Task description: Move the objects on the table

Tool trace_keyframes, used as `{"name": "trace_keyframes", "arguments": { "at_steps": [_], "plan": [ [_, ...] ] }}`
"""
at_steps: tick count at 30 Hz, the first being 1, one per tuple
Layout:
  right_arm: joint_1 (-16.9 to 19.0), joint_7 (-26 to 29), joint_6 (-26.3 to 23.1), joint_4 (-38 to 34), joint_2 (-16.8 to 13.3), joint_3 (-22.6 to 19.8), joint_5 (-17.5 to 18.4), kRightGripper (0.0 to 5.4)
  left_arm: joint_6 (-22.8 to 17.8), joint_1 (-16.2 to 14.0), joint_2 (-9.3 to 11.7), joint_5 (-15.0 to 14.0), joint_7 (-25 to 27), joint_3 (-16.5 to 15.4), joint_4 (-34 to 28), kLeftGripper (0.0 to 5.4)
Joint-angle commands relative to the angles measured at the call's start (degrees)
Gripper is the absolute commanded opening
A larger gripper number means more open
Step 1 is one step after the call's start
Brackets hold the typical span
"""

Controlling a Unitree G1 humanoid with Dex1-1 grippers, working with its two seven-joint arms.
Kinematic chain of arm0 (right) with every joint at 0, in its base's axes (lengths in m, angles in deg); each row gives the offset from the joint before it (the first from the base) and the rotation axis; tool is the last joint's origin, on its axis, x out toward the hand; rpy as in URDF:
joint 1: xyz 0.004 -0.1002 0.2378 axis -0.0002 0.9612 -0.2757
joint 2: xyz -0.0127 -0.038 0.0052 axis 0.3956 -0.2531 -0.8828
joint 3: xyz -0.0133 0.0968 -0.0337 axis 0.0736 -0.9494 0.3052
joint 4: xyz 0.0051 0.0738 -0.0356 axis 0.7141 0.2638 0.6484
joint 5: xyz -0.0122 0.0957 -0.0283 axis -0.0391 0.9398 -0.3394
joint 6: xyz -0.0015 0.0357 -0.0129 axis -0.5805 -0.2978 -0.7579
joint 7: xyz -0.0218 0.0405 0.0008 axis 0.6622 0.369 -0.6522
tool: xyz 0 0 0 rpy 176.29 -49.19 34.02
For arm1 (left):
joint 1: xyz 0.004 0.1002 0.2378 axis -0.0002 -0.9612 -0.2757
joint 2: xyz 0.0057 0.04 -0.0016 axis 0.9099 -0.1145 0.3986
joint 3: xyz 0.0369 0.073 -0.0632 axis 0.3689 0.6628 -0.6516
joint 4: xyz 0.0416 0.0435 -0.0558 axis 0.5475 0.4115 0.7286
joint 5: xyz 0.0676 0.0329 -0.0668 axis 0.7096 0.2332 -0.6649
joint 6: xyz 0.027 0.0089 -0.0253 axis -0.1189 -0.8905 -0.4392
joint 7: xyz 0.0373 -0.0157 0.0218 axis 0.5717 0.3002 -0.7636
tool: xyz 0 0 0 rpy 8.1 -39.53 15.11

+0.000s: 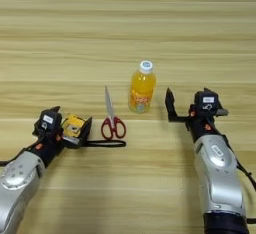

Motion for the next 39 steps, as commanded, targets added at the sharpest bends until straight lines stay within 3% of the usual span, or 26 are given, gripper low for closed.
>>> {"name": "trace_keyframes", "arguments": {
  "at_steps": [1, 27, 39],
  "plan": [
    [0.09, -0.38, -1.37, -0.77, 0.29, 0.17, 0.08, 5.37, 1.07, 0.44, -0.19, 1.05, 0.14, 0.44, 2.94, 5.4],
    [0.33, -0.61, -2.07, -1.93, 0.93, 0.26, -0.12, 5.37, 2.39, 1.45, 0.33, 2.94, 0.14, -0.23, 9.34, 5.4],
    [0.27, -0.7, -2.1, -2.0, 0.89, 0.12, -0.1, 5.4, 2.63, 1.6, 0.38, 3.19, 0.19, -0.83, 10.31, 4.23]
  ]
}}
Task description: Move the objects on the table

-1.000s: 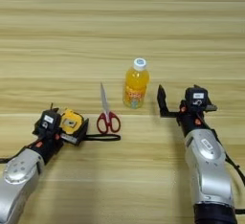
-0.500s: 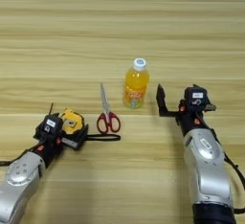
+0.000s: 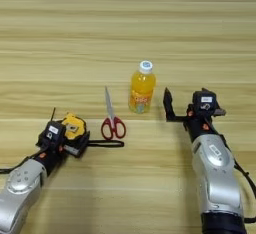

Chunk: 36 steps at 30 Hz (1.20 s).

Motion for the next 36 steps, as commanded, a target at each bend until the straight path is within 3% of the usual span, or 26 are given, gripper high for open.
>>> {"name": "trace_keyframes", "arguments": {
  "at_steps": [1, 7, 17, 23, 32, 36],
  "plan": [
    [0.25, -0.5, -1.11, -1.03, 0.01, 0.04, -0.07, 5.4, 0.34, 0.32, 0.08, 0.31, 0.24, -0.35, 0.39, 4.2],
    [0.23, -0.44, -1.22, -1.02, -0.09, -0.04, 0.01, 5.4, 0.89, 0.25, -0.2, -0.35, 0.7, -0.79, -0.58, 4.06],
    [0.16, -0.31, -1.32, -0.98, -0.26, -0.21, 0.08, 5.4, 4.62, 1.31, -1.06, -4.54, 1.59, -4.41, -7.63, 4.06],
    [-0.03, -0.1, -1.35, -0.67, -0.47, -0.41, 0.12, 5.4, 6.92, 2.54, -1.29, -7.33, 1.16, -8.33, -11.26, 4.06],
    [-0.2, 0.0, -1.25, -0.31, -0.63, -0.47, 0.11, 5.4, 6.69, 4.85, 0.84, -8.49, -2.36, -17.12, -11.05, 4.06],
    [-0.2, 0.0, -1.23, -0.28, -0.65, -0.47, 0.1, 5.4, 5.46, 5.7, 2.04, -7.65, -4.45, -20.64, -8.93, 4.06]
  ]
}}
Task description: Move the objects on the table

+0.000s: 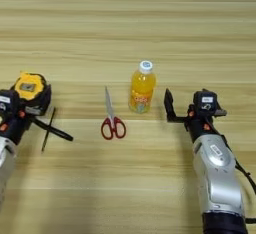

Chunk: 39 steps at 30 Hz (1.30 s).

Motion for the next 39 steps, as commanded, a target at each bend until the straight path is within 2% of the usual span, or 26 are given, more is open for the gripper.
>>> {"name": "trace_keyframes", "arguments": {
  "at_steps": [1, 8, 13, 17, 26, 35, 39],
  "plan": [
    [-0.19, -0.16, -0.48, -0.27, -0.31, -0.24, 0.08, 5.4, -0.76, 2.25, 1.54, 0.57, -2.24, -2.99, 1.84, 4.06],
    [-0.14, -0.16, -0.56, -0.41, -0.36, -0.31, 0.13, 5.4, -1.71, 2.52, 3.33, 5.76, -6.7, -4.15, 5.3, 4.06],
    [-0.23, -0.13, -0.46, -0.21, -0.36, -0.31, 0.14, 5.4, -4.26, 2.55, 3.26, 6.38, -6.23, -2.8, 8.38, 4.06],
    [-0.37, -0.16, -0.4, -0.05, -0.3, -0.27, 0.11, 5.4, -8.12, 2.61, 4.07, 7.73, -5.8, -1.0, 12.1, 4.06],
    [-0.64, -0.27, -0.39, 0.08, -0.15, -0.14, 0.06, 5.4, -11.15, 3.0, 4.15, 7.83, -4.05, 0.82, 14.88, 4.06],
    [-0.83, -0.3, -0.35, 0.31, -0.06, 0.0, 0.0, 5.4, -10.86, 4.16, 4.64, 8.47, -5.22, 0.29, 17.97, 4.06],
    [-0.88, -0.36, -0.42, 0.28, 0.01, 0.1, -0.03, 5.4, -10.15, 5.01, 5.44, 8.81, -7.4, -1.51, 19.54, 4.06]
  ]
}}
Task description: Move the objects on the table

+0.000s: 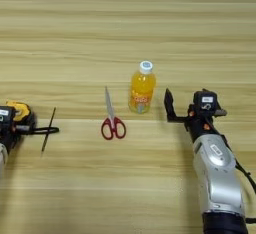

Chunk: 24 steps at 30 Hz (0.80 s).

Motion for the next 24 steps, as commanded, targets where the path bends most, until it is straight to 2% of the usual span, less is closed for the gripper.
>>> {"name": "trace_keyframes", "arguments": {
  "at_steps": [1, 4, 5, 16, 24],
  "plan": [
    [-0.81, -0.34, -0.4, 0.18, 0.07, 0.08, -0.03, 5.4, -0.26, 0.8, 1.61, 1.44, -2.69, -1.94, 2.91, 4.06],
    [-0.85, -0.37, -0.34, 0.24, 0.13, 0.15, -0.06, 5.4, 0.01, 1.01, 1.81, 1.45, -2.72, -1.83, 3.4, 4.06],
    [-0.85, -0.37, -0.33, 0.25, 0.14, 0.16, -0.06, 5.4, 0.13, 0.99, 1.84, 1.62, -2.72, -1.56, 3.36, 4.35],
    [-0.68, -0.19, -0.46, -0.06, -0.11, -0.08, 0.13, 5.4, 3.54, 0.35, 0.91, 0.95, -1.61, -0.23, -0.74, 5.4],
    [-0.64, -0.12, -0.51, -0.11, -0.2, -0.14, 0.15, 5.4, 5.23, -0.27, 0.08, 0.35, -0.54, 0.08, -3.43, 5.4]
  ]
}}
